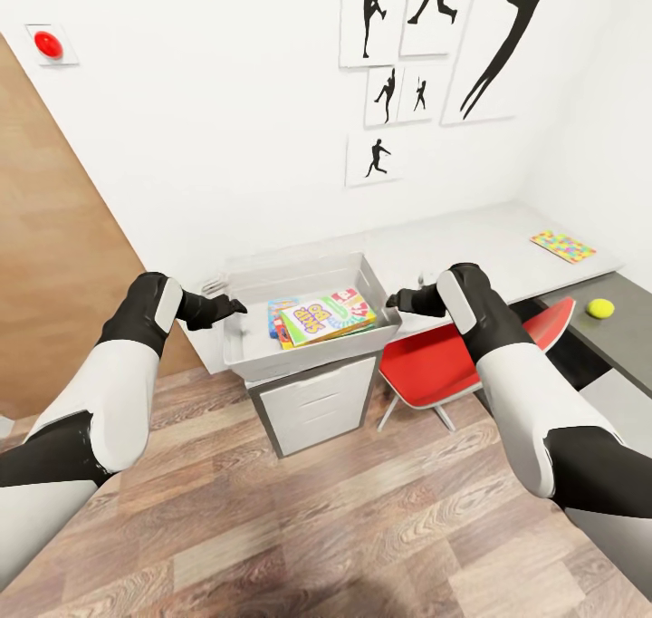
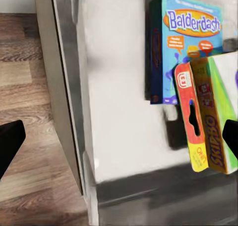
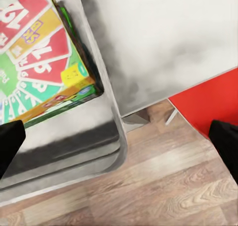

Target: Put all the toys in the child's room - the three board games (two on the bed and one on the table), the two jigsaw puzzles on the table, and the tennis ball on the table - inside the toy box on the table in the child's room.

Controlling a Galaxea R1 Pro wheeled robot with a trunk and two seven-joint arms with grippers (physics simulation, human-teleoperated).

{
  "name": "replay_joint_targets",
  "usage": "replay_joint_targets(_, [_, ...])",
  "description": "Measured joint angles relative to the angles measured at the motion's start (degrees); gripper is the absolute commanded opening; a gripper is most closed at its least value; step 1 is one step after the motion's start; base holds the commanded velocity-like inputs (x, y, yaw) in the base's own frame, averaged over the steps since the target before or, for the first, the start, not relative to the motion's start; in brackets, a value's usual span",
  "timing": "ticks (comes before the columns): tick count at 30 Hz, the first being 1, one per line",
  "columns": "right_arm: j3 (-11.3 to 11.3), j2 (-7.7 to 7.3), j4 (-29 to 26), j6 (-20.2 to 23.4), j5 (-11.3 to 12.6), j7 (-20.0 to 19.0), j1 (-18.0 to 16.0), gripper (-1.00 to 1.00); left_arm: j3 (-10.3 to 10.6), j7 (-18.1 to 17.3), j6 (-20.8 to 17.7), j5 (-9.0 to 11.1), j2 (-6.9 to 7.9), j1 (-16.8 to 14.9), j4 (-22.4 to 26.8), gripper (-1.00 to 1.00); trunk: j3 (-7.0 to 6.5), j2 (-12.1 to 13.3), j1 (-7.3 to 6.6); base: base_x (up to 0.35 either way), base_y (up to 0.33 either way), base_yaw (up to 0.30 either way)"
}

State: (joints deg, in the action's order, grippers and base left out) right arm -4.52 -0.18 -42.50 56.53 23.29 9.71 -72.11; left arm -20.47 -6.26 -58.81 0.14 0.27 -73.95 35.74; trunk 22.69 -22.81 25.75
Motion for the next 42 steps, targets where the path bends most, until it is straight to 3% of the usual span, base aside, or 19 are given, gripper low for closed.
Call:
replay_joint_targets(16, [0.15, -0.05, -0.03, 0.01, 0.02, 0.00, 0.00, 1.00, -0.16, -0.04, -0.03, 0.06, 0.20, 0.00, 0.53, 1.00, 0.00, 0.00, 0.00, 0.000, 0.000, 0.000])
replay_joint_targets(23, [0.28, -0.11, -0.96, 0.28, 0.05, -0.17, 0.01, 1.00, -0.45, -0.24, -0.83, 0.22, 0.36, 0.00, 3.73, 1.00, -0.12, -0.01, 0.00, 0.000, 0.000, 0.000])
replay_joint_targets(26, [0.58, -0.21, -3.21, 0.57, 0.42, -0.42, 0.15, 1.00, -0.62, -1.21, -0.93, 0.38, 1.12, 0.00, 5.85, 1.00, -0.32, -0.01, -0.01, 0.000, 0.000, 0.000])
replay_joint_targets(30, [0.82, -0.41, -6.78, 1.04, 0.70, -1.36, 0.43, 1.00, -0.74, -3.45, -0.92, 0.90, 3.05, 0.00, 7.09, 1.00, -0.65, -0.01, -0.01, 0.000, 0.000, 0.000])
replay_joint_targets(36, [1.21, -2.13, -14.14, 3.20, 1.00, -4.87, 1.48, 1.00, -0.77, -10.45, -0.85, 3.22, 8.71, 0.07, 7.82, 1.00, -1.19, -0.01, -0.01, 0.000, 0.000, 0.000])
replay_joint_targets(42, [3.58, -4.37, -18.71, 3.27, 1.63, -8.69, 2.91, 1.00, -0.72, -17.17, -0.77, 4.48, 15.13, 0.11, 7.93, 1.00, -1.74, -0.01, -0.01, 0.000, 0.000, 0.000])
